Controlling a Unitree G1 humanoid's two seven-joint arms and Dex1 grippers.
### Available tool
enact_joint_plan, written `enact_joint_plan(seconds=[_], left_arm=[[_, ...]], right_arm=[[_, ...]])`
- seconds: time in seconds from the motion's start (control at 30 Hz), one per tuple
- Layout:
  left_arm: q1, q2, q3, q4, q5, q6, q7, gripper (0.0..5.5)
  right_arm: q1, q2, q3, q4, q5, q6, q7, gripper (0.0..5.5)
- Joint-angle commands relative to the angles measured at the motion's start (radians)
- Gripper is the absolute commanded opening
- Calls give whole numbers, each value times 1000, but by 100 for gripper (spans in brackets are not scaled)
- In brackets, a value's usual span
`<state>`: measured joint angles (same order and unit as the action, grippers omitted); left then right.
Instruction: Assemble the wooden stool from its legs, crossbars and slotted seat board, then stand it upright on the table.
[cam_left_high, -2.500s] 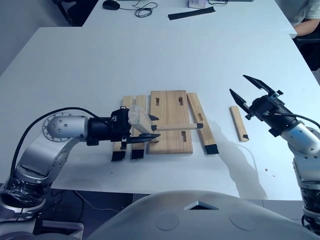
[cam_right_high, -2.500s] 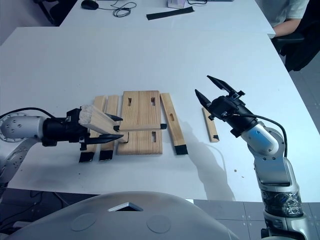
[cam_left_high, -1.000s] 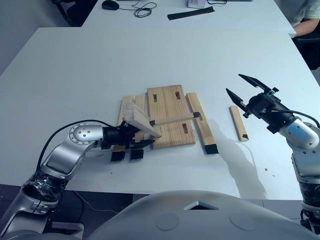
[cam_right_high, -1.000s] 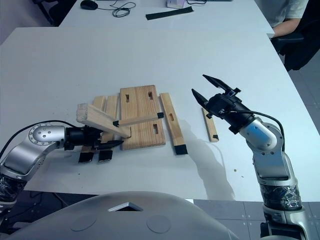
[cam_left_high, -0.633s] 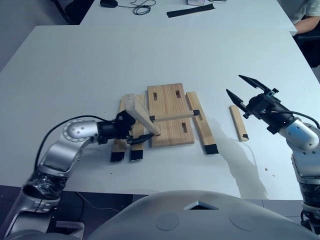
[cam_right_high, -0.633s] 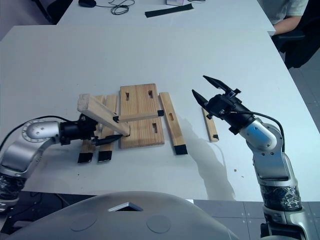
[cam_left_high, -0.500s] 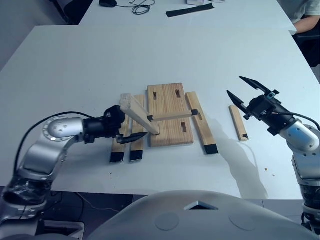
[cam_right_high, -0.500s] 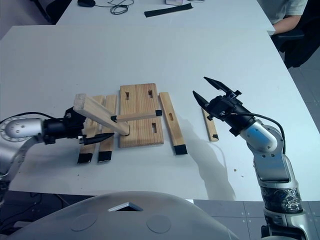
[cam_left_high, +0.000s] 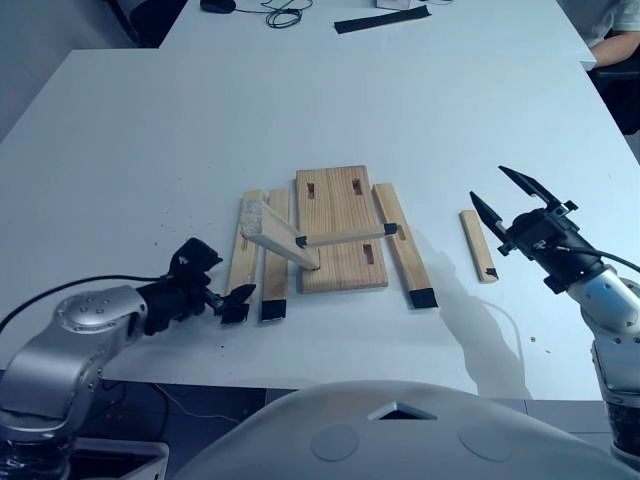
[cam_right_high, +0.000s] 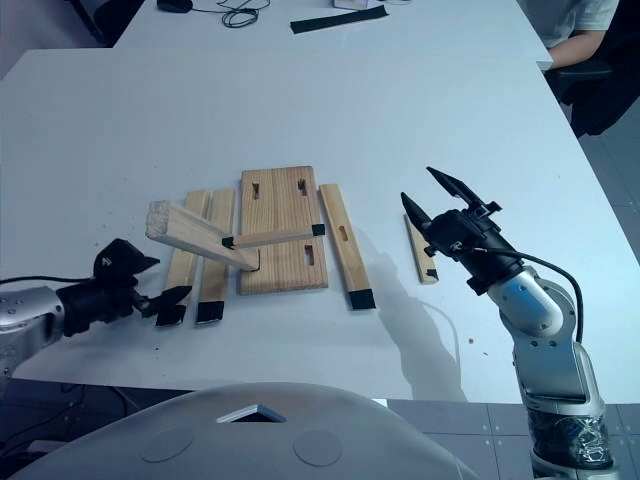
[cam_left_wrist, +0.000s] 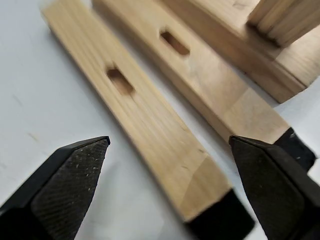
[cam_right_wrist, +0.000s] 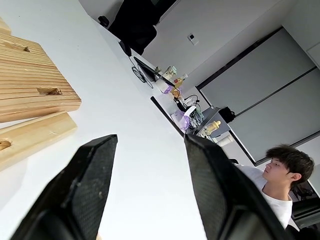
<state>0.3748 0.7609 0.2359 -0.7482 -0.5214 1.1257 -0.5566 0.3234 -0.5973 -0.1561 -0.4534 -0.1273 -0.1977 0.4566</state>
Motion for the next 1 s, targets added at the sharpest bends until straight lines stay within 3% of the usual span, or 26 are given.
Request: enact_joint_plan(seconds=[0.03, 0.37, 0.8, 1.0], left_arm=[[-56, -62, 4, -34, -22, 145, 92, 443], [13, -17, -64, 50, 56, 97, 118, 443], [-32, -101, -118, 263, 99, 25, 169, 443], [6, -138, -97, 249, 58, 41, 150, 359]], right_arm=[[-14, -2, 4, -12, -8, 11, 4, 246], [-31, -4, 9, -6, -5, 12, 11, 246], [-55, -1, 30, -1, -9, 23, 9, 246], [-73, -12, 26, 10, 0, 21, 17, 246]])
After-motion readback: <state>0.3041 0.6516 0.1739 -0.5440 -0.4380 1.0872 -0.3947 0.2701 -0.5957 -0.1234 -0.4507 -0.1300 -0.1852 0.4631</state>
